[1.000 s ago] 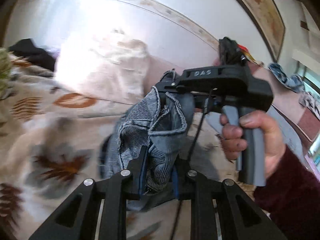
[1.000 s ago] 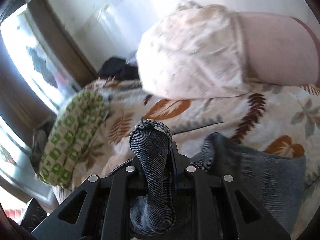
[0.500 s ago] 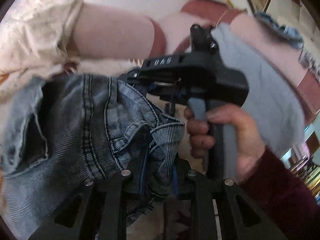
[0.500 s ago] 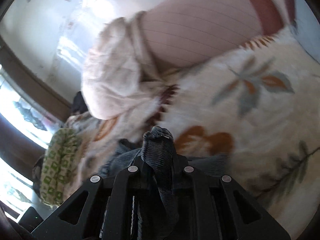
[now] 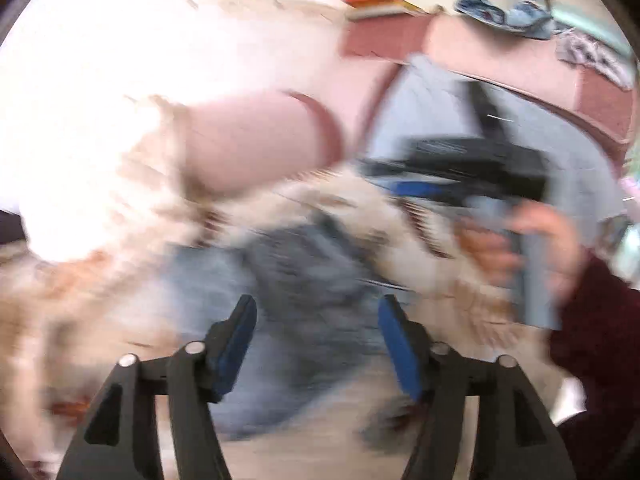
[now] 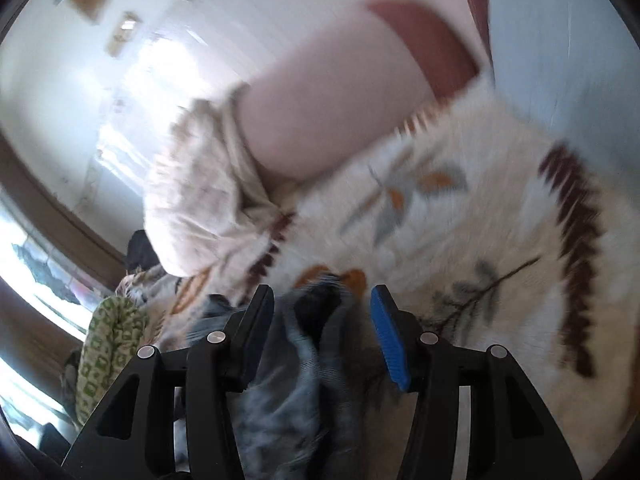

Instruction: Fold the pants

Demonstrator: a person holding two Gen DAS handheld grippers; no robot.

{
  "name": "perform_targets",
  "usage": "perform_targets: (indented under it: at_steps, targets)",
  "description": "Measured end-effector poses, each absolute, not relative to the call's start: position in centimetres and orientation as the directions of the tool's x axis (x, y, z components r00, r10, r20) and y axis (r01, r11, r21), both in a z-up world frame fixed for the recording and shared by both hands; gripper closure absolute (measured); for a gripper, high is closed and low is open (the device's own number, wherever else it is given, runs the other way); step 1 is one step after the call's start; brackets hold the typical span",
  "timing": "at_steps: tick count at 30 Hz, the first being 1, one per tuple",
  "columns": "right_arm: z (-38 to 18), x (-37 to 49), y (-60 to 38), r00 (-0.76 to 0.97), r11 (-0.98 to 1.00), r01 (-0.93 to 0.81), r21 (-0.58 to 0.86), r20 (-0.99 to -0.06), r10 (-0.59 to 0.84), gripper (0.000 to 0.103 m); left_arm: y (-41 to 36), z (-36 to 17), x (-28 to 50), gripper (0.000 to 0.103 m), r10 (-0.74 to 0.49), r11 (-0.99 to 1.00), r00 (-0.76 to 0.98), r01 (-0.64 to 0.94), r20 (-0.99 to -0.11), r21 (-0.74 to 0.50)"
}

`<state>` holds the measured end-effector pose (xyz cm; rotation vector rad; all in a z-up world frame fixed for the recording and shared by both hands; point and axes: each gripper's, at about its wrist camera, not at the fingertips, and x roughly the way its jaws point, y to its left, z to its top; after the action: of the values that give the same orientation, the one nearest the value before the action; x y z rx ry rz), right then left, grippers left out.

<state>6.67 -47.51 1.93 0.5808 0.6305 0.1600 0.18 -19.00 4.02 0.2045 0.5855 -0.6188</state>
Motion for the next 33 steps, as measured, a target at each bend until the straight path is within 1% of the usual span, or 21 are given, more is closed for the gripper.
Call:
perform_targets:
  at_steps: [1,2,5,6,9,12,17,22,25,27,31,33]
  targets:
    - [2.9,5.5,-46.6,0.814,0.85,0.02,0.527,-0.502,0.292,0.053,-17.9,4.3,0.6,0.031,-0.424,0.833,0.704,0.55,-0.569,0.06]
    - [3.6,4.5,-45.5,0.822,0.87,0.015,0.494,-0.501,0.27,0.053,-16.9,4.6,1.4,0.031,-0.367,0.86,0.734,0.502,-0.571,0.092]
    - [4.7,1.9,-41.8,0.836,0.914,0.008,0.406,-0.504,0.217,0.053,-14.5,3.6,4.8,0.031,-0.252,0.915,0.729,0.395,-0.636,0.09]
    - [4.7,1.5,-40.9,0.837,0.916,0.004,0.4,-0.503,0.216,0.053,-14.0,2.9,5.9,0.031,-0.217,0.928,0.721,0.361,-0.658,0.09]
    - [3.2,2.0,-38.0,0.813,0.923,-0.017,0.385,-0.532,0.236,0.053,-13.6,0.5,7.3,0.031,-0.168,0.935,0.699,0.336,-0.695,0.113]
    - [1.3,3.6,-36.4,0.777,0.927,-0.028,0.373,-0.576,0.255,0.053,-14.7,-1.5,8.0,0.031,-0.207,0.928,0.652,0.367,-0.729,0.065]
    - [-1.9,6.2,-35.6,0.716,0.932,-0.018,0.362,-0.646,0.265,0.053,-15.8,-2.5,8.5,0.032,-0.24,0.923,0.645,0.383,-0.725,0.035]
    - [-5.3,7.5,-35.9,0.631,0.925,0.0,0.381,-0.717,0.295,0.053,-17.5,-5.0,9.6,0.033,-0.209,0.913,0.605,0.401,-0.769,0.068]
    - [-6.5,7.9,-36.4,0.599,0.912,0.018,0.41,-0.735,0.319,0.055,-18.0,-6.3,10.2,0.033,-0.203,0.914,0.577,0.401,-0.791,0.057]
    - [-7.2,8.1,-36.9,0.584,0.903,0.04,0.428,-0.743,0.326,0.059,-18.3,-6.7,10.6,0.032,-0.192,0.918,0.564,0.392,-0.803,0.057]
    - [-7.6,8.4,-37.1,0.571,0.9,0.057,0.432,-0.754,0.325,0.059,-19.2,-7.4,10.9,0.032,-0.165,0.917,0.563,0.389,-0.81,0.084]
    - [-7.7,8.6,-37.2,0.568,0.897,0.064,0.437,-0.755,0.328,0.059,-19.1,-7.6,11.1,0.032,-0.168,0.922,0.547,0.381,-0.82,0.065]
